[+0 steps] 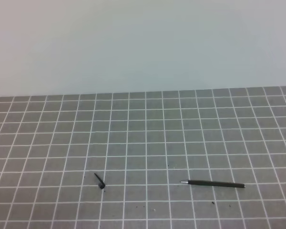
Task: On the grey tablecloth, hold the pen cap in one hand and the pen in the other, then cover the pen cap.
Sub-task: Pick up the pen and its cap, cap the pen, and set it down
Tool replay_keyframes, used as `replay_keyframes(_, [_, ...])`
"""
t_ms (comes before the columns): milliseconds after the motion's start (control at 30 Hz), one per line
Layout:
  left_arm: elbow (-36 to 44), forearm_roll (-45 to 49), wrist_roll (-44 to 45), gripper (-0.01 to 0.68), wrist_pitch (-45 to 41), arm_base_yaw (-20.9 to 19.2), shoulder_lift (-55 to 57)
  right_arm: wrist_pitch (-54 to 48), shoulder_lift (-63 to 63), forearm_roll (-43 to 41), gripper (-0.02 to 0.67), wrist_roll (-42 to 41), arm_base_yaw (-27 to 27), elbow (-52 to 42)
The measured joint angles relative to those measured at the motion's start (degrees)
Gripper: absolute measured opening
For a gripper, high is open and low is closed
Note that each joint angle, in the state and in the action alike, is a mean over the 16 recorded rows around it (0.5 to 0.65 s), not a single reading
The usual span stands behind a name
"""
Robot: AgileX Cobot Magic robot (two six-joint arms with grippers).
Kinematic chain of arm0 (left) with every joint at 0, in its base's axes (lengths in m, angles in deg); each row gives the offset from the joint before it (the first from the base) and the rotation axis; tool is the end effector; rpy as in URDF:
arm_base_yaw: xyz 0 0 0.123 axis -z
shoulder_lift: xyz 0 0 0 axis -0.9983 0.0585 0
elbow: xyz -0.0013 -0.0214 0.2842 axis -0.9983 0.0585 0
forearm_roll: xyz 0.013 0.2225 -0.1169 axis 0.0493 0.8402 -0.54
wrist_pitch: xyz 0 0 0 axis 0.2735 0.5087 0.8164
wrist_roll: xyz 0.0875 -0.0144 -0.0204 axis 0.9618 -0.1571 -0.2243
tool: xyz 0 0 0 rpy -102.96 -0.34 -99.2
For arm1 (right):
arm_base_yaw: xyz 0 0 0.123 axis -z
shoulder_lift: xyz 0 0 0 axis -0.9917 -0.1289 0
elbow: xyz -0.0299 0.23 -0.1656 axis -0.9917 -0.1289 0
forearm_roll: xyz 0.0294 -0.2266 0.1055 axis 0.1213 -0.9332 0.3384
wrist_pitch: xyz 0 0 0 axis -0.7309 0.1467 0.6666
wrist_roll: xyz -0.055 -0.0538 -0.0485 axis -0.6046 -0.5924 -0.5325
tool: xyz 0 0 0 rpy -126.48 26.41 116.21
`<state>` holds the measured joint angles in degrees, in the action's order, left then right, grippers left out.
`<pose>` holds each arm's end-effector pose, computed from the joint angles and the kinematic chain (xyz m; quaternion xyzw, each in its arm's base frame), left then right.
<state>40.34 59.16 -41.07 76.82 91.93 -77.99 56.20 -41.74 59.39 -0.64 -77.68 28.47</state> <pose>0.0551 -0.0101 0.1957 -0.1071 0.7333 -0.1939 0.6428 0.0531 0.0018 0.1892 0.0550 0.7605 0.0369 0.6459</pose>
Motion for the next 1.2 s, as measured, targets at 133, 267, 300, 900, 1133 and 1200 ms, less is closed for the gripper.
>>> replay_keyframes(133, [0.0,-7.8,0.0,-0.003,1.6,0.0,0.0,2.4,0.0,6.1,0.008,0.0,0.0,0.0])
replay_keyframes(267, [0.0,-17.9,0.0,-0.003,2.6,0.0,0.0,5.1,0.0,14.2,0.008,0.0,0.0,-0.1])
replay_keyframes(300, [0.0,-20.7,0.0,-0.003,2.8,0.0,0.0,5.8,0.0,16.4,0.008,0.0,0.0,-0.1])
replay_keyframes(900, [0.0,-53.5,0.0,-0.003,3.6,0.0,0.0,11.3,-0.2,42.5,0.008,0.1,0.0,-0.1])
replay_keyframes(1133, [-0.2,-55.3,1.4,-0.003,3.3,0.0,0.1,11.4,-0.1,45.5,0.008,-0.1,0.0,-0.1])
replay_keyframes(1200, [-0.3,-56.2,3.5,-0.003,2.9,0.0,0.1,11.0,-0.1,45.9,0.008,-0.9,0.0,0.1])
